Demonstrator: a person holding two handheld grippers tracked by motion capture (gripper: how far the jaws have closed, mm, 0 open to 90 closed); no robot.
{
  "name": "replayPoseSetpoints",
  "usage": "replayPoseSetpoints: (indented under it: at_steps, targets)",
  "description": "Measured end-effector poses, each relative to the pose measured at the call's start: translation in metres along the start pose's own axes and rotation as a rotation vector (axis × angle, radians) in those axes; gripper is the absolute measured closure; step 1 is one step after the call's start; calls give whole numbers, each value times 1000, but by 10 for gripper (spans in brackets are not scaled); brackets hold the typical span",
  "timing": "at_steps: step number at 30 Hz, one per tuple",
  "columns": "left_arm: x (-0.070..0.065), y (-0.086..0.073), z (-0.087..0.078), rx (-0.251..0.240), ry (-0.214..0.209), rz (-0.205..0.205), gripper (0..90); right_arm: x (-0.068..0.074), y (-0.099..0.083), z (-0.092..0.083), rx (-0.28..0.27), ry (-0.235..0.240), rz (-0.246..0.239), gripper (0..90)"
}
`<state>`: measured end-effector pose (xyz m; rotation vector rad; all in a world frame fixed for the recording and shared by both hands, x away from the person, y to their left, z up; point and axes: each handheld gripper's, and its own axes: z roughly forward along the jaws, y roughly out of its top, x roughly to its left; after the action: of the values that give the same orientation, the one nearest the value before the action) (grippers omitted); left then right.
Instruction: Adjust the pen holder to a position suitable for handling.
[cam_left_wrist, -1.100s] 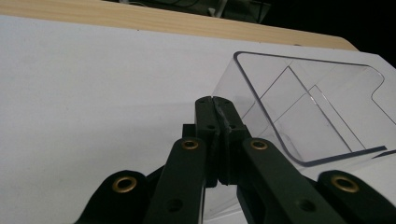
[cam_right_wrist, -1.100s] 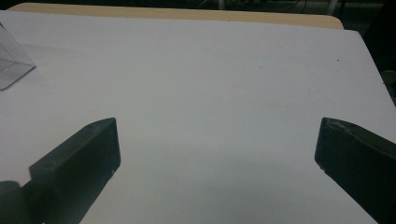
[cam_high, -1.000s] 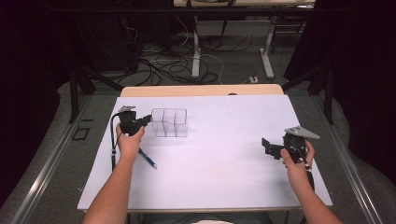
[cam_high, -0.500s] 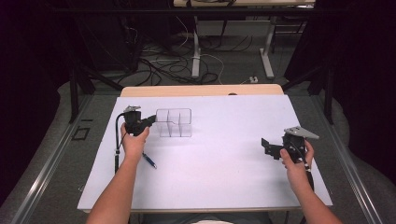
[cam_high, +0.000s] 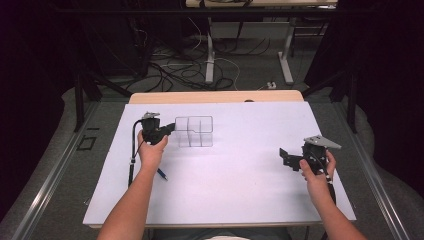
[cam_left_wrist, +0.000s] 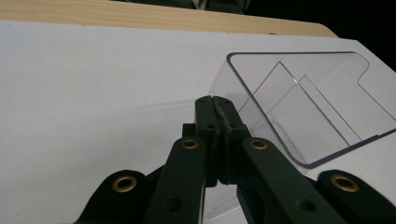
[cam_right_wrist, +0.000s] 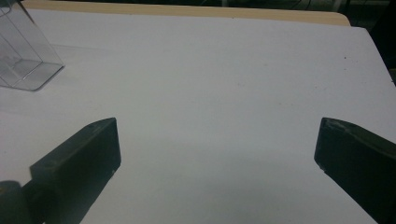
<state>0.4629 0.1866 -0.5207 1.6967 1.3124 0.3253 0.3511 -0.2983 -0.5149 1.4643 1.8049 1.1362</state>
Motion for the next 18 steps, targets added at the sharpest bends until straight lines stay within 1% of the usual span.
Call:
replayPoseSetpoints:
  at_steps: [7,11,14,18]
  targets:
    - [-12,1,7,13,-3,9,899,0,0,0,-2,2,-3,0]
    - [-17,2,9,8,-5,10,900,0,0,0,-1,2,0,0]
    - [-22,2,13,5,-10,7,900,-1,0,0,-4,3,-9,0]
    - [-25,3,15,13,-11,10,900,-1,0,0,-2,3,-10,0]
